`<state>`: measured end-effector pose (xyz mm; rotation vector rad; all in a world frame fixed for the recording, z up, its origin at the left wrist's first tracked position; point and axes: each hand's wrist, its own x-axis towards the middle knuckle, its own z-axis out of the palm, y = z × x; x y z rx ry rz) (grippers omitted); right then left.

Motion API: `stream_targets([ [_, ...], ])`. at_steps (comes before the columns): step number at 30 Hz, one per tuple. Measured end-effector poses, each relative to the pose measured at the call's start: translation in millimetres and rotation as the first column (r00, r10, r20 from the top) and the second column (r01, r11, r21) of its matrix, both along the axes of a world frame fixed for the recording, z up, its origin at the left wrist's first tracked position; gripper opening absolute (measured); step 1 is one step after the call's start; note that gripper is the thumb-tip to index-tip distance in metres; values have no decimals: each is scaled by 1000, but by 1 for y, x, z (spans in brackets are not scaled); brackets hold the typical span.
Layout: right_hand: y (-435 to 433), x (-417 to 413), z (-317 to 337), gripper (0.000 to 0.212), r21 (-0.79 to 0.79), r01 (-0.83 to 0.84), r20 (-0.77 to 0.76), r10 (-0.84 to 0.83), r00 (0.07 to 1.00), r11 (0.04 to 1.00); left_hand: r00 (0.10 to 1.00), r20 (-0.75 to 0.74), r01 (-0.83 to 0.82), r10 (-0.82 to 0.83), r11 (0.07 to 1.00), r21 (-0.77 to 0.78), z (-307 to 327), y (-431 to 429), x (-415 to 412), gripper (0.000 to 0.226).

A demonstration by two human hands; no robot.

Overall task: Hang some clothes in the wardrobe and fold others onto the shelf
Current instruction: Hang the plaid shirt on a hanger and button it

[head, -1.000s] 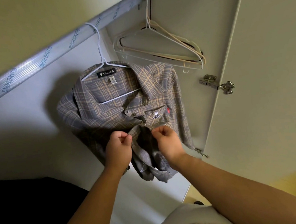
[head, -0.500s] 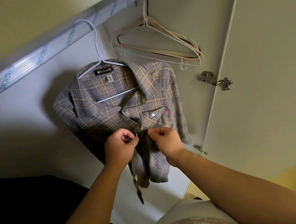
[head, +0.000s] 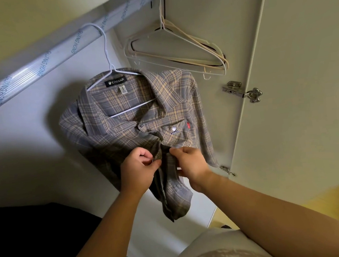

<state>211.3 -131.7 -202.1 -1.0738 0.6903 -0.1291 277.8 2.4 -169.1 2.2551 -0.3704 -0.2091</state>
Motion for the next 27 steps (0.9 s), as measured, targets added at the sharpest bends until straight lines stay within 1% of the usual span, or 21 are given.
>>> stream_targets([
  [4, 0, -3, 2, 17, -7, -33, 1, 33, 999, 999, 993, 108, 49, -52, 998, 28, -1, 0, -2, 18],
  [6, 1, -5, 3, 16, -10, -48, 6, 49, 999, 999, 986, 144, 72, -83, 994, 82, -1, 1, -2, 13],
  [8, 2, -7, 3, 17, -33, -71, 7, 71, 997, 997, 986, 129, 93, -104, 991, 93, 0, 1, -2, 8],
  [10, 4, -7, 0, 22, -82, -92, -7, 92, 996, 992, 991, 58, 118, -122, 991, 70, 1, 0, -1, 16],
  [12, 5, -7, -2, 26, -143, -112, -32, 108, 994, 983, 989, -54, 141, -139, 989, 39, 3, 0, -1, 27],
  [14, 6, -6, -5, 28, -201, -138, -55, 130, 990, 970, 980, -132, 150, -148, 989, 3, 3, 0, 0, 32],
  [16, 6, -7, -5, 28, -257, -157, -65, 145, 987, 954, 979, -131, 156, -156, 988, -12, 1, 2, 0, 34],
  [18, 6, -9, -1, 25, -302, -170, -73, 155, 985, 938, 984, -94, 152, -152, 988, 0, -1, 4, 0, 34],
  [21, 5, -12, 0, 25, -366, -196, -87, 176, 980, 910, 990, -45, 136, -136, 991, -4, -2, 5, 2, 30],
  [25, 6, -11, -1, 15, -408, -224, -80, 210, 974, 885, 991, 3, 137, -137, 990, 11, -6, 5, 5, 25],
  [27, 6, -10, -3, 13, -417, -232, -90, 214, 973, 879, 992, -6, 128, -128, 992, -5, -7, 4, 4, 23],
])
